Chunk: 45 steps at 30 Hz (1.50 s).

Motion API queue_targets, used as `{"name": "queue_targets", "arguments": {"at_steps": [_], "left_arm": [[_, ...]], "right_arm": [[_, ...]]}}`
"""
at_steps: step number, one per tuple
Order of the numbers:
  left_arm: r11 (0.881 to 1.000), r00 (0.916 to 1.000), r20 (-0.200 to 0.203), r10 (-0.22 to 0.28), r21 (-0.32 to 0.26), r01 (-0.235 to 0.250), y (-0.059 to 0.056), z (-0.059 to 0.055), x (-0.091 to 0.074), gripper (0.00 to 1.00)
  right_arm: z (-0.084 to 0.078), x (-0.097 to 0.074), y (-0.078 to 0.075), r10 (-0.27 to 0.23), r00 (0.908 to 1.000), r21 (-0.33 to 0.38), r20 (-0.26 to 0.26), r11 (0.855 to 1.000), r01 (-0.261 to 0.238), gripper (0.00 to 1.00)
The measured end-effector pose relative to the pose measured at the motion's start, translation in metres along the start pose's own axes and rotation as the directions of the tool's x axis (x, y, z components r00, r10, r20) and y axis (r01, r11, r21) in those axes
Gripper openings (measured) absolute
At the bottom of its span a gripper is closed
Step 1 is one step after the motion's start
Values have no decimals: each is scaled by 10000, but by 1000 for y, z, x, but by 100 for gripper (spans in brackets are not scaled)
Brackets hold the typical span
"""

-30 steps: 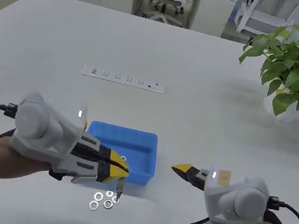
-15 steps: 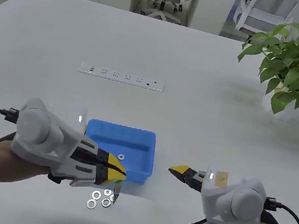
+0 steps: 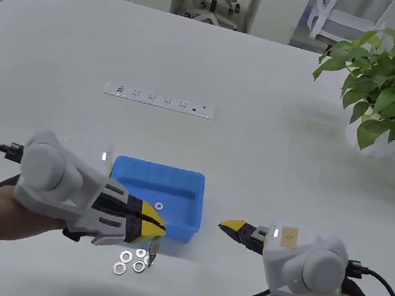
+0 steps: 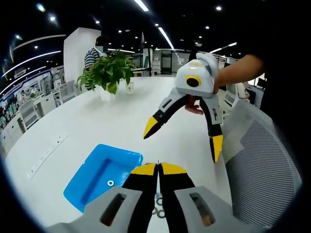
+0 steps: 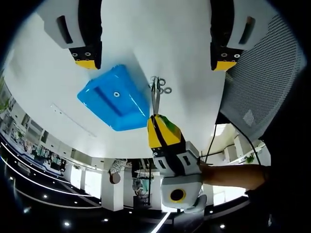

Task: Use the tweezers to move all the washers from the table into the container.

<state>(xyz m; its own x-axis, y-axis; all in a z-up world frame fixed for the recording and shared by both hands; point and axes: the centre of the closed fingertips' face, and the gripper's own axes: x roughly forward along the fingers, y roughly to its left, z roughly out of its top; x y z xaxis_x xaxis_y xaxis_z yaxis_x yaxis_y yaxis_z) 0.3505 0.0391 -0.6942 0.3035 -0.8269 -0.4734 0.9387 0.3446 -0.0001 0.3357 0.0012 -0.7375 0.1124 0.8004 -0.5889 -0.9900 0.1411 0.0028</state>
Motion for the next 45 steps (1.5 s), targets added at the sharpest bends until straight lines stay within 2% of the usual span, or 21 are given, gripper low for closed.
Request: {"name": "queue_targets", "arguments": {"at_steps": [10,15,21,23,34,45], "left_arm": [[9997,9998,-157,-98,217,102,-3,-2,-2,5],[9996,9998,-162,-134,231,137,-5,0,-1,5],[9995,9996,-205,-196,252,201,-8,0,-2,5],[9994,9996,-212,-207,256,212,-8,0,-2,5],[9992,9993,-245,-294,246,300,-8,0,-3,5],[9988,9987,-279,-415,249,422,-8,-1,-3,5]], "right_arm": [[9,10,9,505,9987,-695,104,9963,-497,77],[16,14,10,565,9981,-981,233,9937,-539,71],[17,22,10,666,9978,-1484,62,9868,-650,64],[17,24,11,746,9972,-1634,33,9838,-731,58],[13,43,15,1167,9931,-1831,-132,9761,-1171,42],[10,57,16,1473,9886,-1944,-312,9693,-1505,32]]}}
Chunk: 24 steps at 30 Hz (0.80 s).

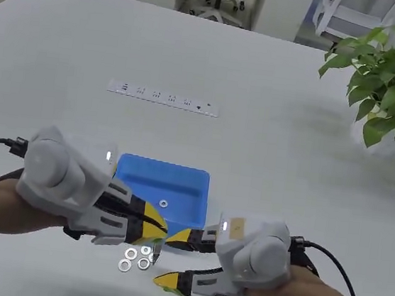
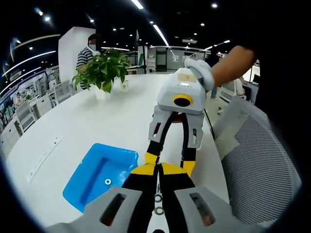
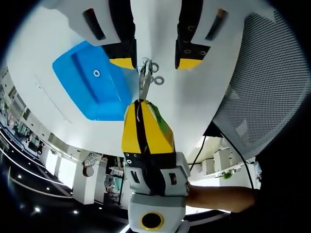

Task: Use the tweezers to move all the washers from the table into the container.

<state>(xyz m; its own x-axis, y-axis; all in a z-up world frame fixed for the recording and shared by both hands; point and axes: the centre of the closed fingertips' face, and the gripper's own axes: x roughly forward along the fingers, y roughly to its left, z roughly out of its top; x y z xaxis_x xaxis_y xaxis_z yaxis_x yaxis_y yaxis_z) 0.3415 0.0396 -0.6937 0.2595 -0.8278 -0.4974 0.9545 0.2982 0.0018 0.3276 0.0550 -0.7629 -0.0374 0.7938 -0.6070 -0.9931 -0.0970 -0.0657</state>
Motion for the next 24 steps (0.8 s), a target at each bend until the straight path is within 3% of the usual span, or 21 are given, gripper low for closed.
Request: {"name": "queue_targets", "arguments": {"at_steps": [17,24], "left_arm": [[9997,9997,-65,-228,27,229,0,-3,-1,5],[9993,9993,-113,-363,47,363,-1,-2,0,5]], "right_arm": [[4,12,-8,174,9998,-549,-71,9983,-177,18],[4,15,-11,245,9997,-422,-62,9988,-248,12]]}}
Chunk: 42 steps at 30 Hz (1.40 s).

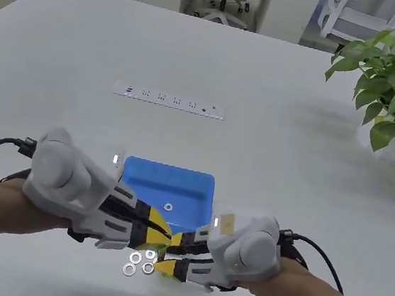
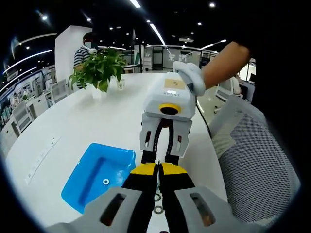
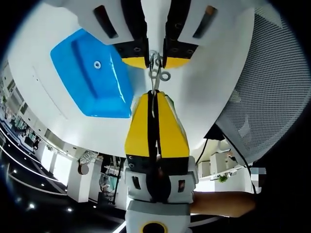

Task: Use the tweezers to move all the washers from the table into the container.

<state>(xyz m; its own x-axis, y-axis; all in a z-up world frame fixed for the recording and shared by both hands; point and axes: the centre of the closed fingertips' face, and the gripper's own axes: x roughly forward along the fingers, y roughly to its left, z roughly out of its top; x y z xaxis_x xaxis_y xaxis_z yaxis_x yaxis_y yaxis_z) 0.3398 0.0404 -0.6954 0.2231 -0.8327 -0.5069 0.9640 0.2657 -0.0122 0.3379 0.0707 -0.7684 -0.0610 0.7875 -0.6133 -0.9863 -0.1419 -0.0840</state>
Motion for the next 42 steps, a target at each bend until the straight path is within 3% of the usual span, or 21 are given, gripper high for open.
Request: {"name": "queue_targets", "arguments": {"at_steps": [23,29,36,42], "left_arm": [[9999,9997,-241,-88,128,91,-4,0,0,6],[9999,9999,-53,-98,68,98,-5,4,-1,6],[9997,9990,438,79,-231,-68,-3,13,-6,17],[9979,9977,567,379,-540,-348,-1,11,-13,27]], "right_arm": [[0,0,2,222,9997,-204,-48,9995,-223,9],[3,-3,3,149,9999,-190,24,9997,-149,9],[8,-9,5,98,9999,-289,107,9995,-95,9],[13,-14,7,90,9999,-410,131,9991,-85,9]]}}
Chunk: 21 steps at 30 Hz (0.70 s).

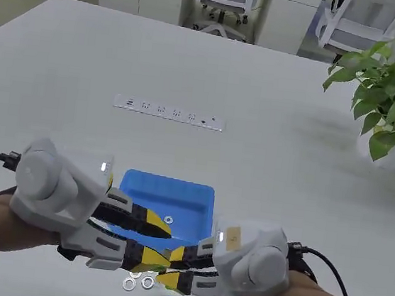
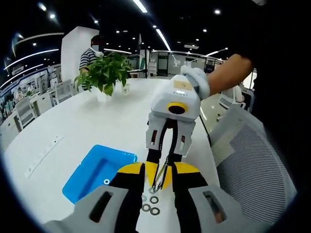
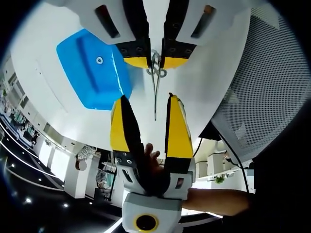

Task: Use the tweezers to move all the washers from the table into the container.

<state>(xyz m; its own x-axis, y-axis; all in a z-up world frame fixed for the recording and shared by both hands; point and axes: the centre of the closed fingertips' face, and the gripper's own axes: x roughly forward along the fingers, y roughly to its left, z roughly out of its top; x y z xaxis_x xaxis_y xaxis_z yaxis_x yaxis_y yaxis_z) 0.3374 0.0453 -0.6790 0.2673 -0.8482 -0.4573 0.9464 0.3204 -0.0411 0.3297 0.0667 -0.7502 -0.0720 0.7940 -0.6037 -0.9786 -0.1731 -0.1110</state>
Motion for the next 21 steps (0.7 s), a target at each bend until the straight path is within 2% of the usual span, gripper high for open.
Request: {"name": "queue_targets", "arguments": {"at_steps": [9,19,21], "left_arm": [[9951,9972,185,722,-696,-708,2,-9,-10,48],[9860,9901,232,1384,-973,-1355,1,-17,-21,69],[9814,9864,253,1626,-1080,-1590,4,-19,-25,74]], "right_arm": [[14,-9,-1,-68,9999,-152,136,9999,70,9],[31,-23,-9,-125,9995,-416,290,9990,137,9],[35,-26,-11,-164,9992,-451,351,9988,179,9]]}}
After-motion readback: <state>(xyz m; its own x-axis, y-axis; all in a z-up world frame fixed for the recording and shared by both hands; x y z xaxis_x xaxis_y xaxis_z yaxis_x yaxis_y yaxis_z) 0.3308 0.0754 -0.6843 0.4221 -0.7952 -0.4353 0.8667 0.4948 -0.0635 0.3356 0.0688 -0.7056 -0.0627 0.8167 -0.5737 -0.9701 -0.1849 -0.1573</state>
